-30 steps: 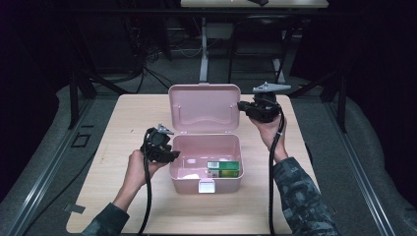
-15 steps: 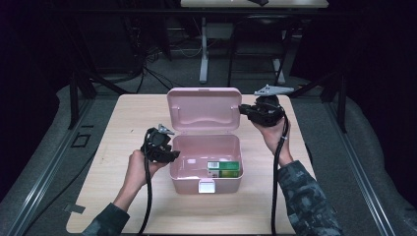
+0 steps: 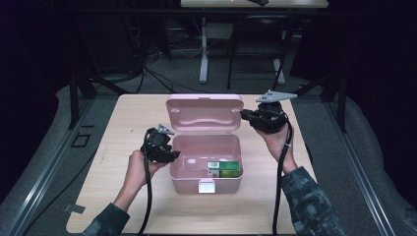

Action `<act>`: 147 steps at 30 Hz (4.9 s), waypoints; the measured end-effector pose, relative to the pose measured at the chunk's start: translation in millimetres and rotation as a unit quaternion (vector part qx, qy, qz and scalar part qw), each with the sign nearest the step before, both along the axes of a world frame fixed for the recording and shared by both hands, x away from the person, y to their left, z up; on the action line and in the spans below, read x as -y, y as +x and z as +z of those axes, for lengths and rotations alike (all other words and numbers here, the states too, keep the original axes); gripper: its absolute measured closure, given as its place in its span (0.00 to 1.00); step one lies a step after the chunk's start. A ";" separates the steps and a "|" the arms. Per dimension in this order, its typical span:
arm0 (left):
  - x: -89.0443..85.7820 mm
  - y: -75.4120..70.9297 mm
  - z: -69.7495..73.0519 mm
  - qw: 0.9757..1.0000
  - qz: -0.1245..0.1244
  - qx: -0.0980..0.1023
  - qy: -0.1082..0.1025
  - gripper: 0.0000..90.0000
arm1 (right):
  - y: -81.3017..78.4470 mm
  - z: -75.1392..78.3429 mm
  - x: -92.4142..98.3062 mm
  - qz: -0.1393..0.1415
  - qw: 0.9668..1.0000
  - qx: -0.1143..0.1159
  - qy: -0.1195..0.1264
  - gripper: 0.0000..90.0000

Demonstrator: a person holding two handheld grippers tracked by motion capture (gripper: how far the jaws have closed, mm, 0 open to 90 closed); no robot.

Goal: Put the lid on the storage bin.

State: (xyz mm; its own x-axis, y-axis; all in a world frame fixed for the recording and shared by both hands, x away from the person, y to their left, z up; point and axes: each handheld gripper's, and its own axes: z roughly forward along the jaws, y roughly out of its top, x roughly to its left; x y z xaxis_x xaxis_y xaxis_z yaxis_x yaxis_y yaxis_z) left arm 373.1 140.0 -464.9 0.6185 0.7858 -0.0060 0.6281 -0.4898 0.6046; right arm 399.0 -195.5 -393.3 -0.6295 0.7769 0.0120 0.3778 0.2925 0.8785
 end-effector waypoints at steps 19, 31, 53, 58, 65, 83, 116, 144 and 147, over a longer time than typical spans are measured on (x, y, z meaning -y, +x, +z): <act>-2.2 -2.5 -0.8 1.000 -0.005 0.000 -0.009 0.67 | -23.3 0.9 -2.7 -0.004 1.000 -0.002 -0.013 0.93; -2.4 -2.6 -1.5 1.000 -0.007 0.000 -0.009 0.66 | -30.4 0.9 -3.5 -0.005 1.000 -0.006 -0.013 0.92; -15.3 -21.8 5.9 0.999 -0.009 0.008 -0.048 0.73 | -44.7 -0.1 -4.3 -0.009 1.000 -0.010 -0.011 0.90; -16.0 -22.7 5.7 0.999 -0.007 0.010 -0.052 0.74 | -48.3 -1.4 -4.7 -0.009 1.000 -0.011 -0.014 0.90; -17.1 -24.8 6.1 0.998 -0.007 0.017 -0.059 0.78 | -54.7 -4.4 -5.0 -0.010 1.000 -0.015 -0.011 0.88; -31.4 -42.2 35.5 0.990 -0.016 0.058 -0.128 0.92 | -67.8 -14.9 -4.4 -0.011 1.000 -0.022 -0.013 0.87; -28.2 -63.7 30.8 0.988 -0.049 0.056 -0.136 1.00 | -91.3 -41.5 0.2 0.010 0.998 -0.054 -0.020 0.83; -42.0 -73.6 24.7 0.991 -0.062 0.021 -0.116 0.67 | -107.3 -48.4 -7.5 0.037 0.996 -0.080 0.006 0.54; -50.9 -76.4 25.2 0.993 -0.048 0.021 -0.106 0.51 | -108.4 -50.5 -7.8 0.039 0.996 -0.082 0.004 0.52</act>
